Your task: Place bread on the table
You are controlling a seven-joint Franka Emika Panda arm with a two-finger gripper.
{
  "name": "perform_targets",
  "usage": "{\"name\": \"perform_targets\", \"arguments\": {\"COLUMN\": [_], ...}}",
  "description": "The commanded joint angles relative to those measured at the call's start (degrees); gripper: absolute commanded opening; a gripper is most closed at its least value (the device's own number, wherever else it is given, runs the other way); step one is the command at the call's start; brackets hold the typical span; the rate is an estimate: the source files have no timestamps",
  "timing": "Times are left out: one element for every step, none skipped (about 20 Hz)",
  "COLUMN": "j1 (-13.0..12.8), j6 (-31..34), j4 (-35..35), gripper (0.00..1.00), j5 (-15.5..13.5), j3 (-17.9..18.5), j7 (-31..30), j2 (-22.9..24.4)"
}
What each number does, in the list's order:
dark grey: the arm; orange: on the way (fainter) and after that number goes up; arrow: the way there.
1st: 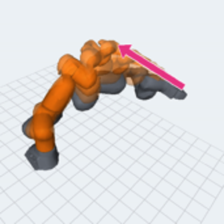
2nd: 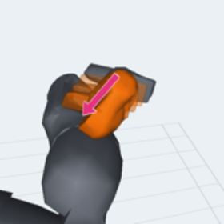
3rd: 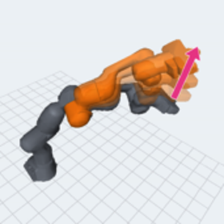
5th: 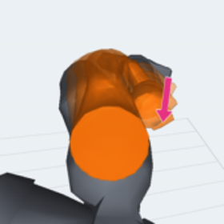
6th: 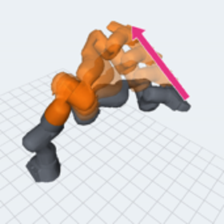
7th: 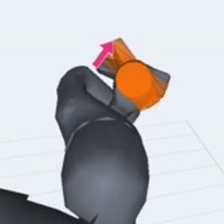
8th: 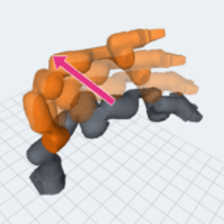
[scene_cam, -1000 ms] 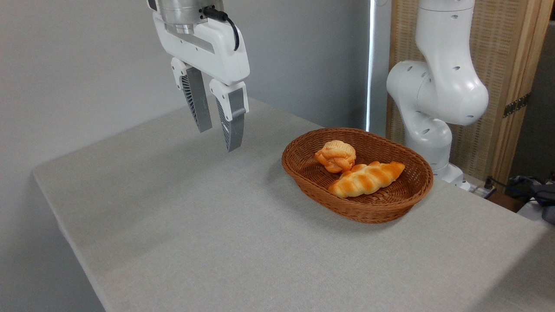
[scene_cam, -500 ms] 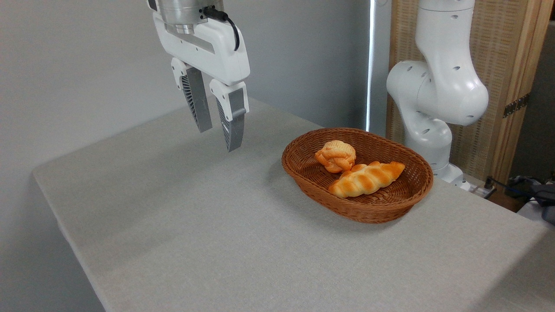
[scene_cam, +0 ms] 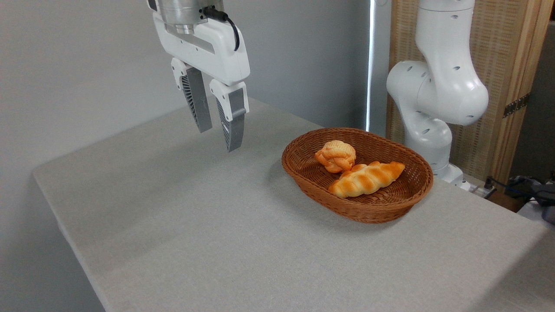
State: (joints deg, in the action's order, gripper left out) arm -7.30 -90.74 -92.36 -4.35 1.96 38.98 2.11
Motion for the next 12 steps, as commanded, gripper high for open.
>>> {"name": "perform_targets", "arguments": {"j1": [0.01,0.01,-0.08,-0.08,-0.08,-0.08,-0.26,-0.26,-0.34,-0.34,-0.34,-0.34], "j6": [1.18,1.18,1.18,1.36,1.36,1.45,1.45,1.45,1.53,1.54,1.45,1.45], "j4": [1.22,1.22,1.22,1.05,1.04,1.04,0.70,0.43,-0.01,-0.36,-0.97,-1.41], "gripper": [1.00,1.00,1.00,1.00,1.00,1.00,1.00,1.00,1.00,1.00,1.00,1.00], "j5": [-0.22,-0.22,-0.22,-0.22,-0.22,-0.22,-0.22,-0.22,-0.22,-0.22,-0.22,-0.22], "j3": [0.42,0.42,0.42,0.42,0.42,0.33,0.24,0.15,-0.02,-0.11,-0.20,-0.20], "j7": [-1.10,-1.10,-1.10,-1.10,-1.10,-1.10,-1.10,-1.01,-1.01,-1.01,-1.01,-0.83], "j2": [-0.61,-0.53,-0.52,-0.44,-0.35,-0.17,0.17,0.44,0.53,1.05,1.49,2.11]}}
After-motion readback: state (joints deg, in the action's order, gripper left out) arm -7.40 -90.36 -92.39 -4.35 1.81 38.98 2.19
